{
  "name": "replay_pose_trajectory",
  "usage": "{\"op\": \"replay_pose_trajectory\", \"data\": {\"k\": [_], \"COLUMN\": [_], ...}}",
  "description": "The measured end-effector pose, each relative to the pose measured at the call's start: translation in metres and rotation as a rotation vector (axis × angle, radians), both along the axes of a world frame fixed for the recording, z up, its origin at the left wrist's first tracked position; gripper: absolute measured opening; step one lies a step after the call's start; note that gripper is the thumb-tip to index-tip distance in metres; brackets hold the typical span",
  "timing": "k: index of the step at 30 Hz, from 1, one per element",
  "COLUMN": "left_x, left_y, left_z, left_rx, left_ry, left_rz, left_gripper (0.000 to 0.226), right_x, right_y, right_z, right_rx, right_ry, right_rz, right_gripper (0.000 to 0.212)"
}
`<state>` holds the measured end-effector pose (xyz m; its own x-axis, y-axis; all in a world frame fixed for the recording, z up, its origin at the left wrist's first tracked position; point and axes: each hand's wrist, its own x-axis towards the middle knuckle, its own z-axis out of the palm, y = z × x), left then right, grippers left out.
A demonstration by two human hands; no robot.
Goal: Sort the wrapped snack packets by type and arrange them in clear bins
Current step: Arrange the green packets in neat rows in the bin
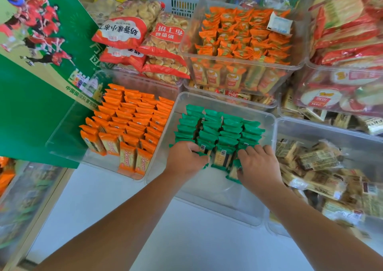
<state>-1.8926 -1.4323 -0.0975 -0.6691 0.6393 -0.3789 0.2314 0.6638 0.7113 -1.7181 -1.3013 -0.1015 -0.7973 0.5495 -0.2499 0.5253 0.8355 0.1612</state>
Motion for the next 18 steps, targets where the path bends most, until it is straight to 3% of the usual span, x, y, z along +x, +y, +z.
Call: {"op": "replay_pose_trajectory", "data": {"k": [4, 10, 13, 18], "left_x": [-0.005, -0.016, -0.022, -0.021], "left_y": [0.005, 0.017, 0.013, 0.008], "left_z": [-0.012, -0.013, -0.016, -0.014], "left_rx": [-0.059, -0.074, -0.106, -0.069], "left_ry": [0.346, 0.559, 0.651, 0.627], "left_rz": [-0.352, -0.693, -0.697, -0.53], "left_gripper": [0.019, 0.027, 0.033, 0.039], "right_x": [0.0, 0.004, 0.003, 0.004], "right_y": [0.0, 0.0, 0.0, -0.002], "right_z": [-0.004, -0.009, -0.011, -0.003], "right_rx": [0.027, 0.041, 0.05, 0.011], "right_ry": [0.046, 0.07, 0.097, 0.196], "right_rz": [-0.003, 0.013, 0.002, -0.012], "right_gripper": [0.027, 0.029, 0.028, 0.032]}}
